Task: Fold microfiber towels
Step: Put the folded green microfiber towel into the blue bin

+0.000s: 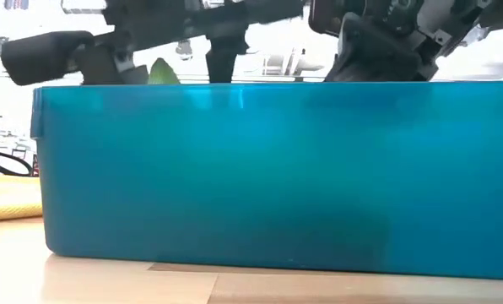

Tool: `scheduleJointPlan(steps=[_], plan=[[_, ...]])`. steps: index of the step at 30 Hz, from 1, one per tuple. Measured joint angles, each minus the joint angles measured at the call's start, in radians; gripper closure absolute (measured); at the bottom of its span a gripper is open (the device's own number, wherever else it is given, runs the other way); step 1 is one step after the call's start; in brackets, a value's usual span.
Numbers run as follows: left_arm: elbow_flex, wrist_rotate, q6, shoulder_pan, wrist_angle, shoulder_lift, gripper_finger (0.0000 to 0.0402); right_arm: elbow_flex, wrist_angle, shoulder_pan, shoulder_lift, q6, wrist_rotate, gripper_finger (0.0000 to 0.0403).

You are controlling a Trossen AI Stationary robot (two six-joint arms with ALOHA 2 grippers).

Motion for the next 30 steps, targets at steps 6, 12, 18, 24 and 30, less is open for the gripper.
scheduleJointPlan(steps=[6,12,18,24,30], plan=[[0.0,-0.056,0.013,-0.006,-0.052,-0.07,0.0168,0.0,0.041,-0.017,0.001,-0.009,0.003,0.0377],[0.0,-0.039,0.068,-0.006,-0.05,-0.08,0.0143,0.0,0.061,-0.033,0.002,-0.032,0.003,0.0386],[0.0,-0.06,0.064,-0.013,-0.111,-0.113,0.0134,0.0,0.07,-0.03,0.002,-0.033,0.003,0.0382],[0.0,-0.116,0.126,-0.032,-0.155,-0.198,0.0134,0.0,0.071,-0.003,-0.001,-0.031,0.002,0.0383],[0.0,-0.075,0.233,-0.036,-0.153,-0.23,0.0135,0.0,0.085,-0.026,0.025,-0.052,0.015,0.0388]])
